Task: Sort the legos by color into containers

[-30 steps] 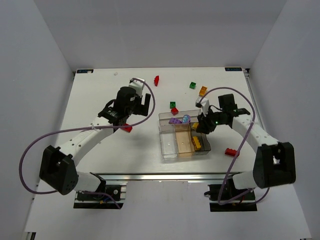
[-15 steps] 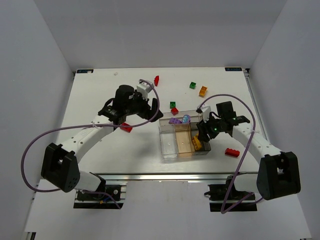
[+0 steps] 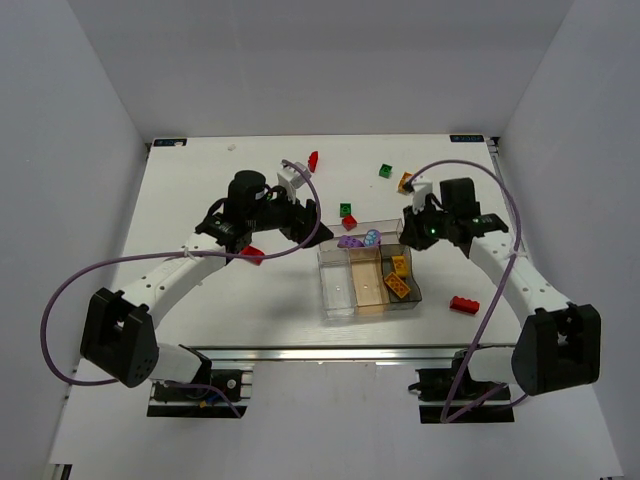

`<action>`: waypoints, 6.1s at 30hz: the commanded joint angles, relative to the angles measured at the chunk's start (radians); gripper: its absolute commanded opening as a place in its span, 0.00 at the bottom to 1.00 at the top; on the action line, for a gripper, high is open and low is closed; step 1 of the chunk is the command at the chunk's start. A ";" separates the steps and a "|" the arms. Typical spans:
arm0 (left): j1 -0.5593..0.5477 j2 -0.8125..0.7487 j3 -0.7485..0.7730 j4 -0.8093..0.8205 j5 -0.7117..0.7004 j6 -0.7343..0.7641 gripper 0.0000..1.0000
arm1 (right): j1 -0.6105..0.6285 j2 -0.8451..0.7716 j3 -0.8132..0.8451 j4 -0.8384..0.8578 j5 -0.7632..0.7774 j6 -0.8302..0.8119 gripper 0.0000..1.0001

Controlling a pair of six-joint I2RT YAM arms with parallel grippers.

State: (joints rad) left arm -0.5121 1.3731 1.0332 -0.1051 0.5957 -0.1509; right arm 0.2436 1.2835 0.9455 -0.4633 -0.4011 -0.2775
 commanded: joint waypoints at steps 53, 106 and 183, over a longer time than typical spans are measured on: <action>0.003 -0.054 0.013 -0.071 -0.180 0.071 0.96 | -0.078 0.638 0.643 0.267 0.359 0.318 0.00; 0.035 0.124 0.114 -0.735 -1.039 -0.757 0.80 | -0.070 -0.237 -0.189 0.299 0.115 -0.128 0.89; -0.301 0.477 0.358 -0.199 -0.321 -0.444 0.75 | -0.475 -0.308 -0.206 0.287 0.007 0.046 0.15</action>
State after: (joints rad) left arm -0.7967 1.8648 1.3437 -0.2668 0.3134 -0.5774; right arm -0.2226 0.9730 0.7048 -0.1669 -0.3576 -0.2192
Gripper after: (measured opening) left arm 0.744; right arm 0.137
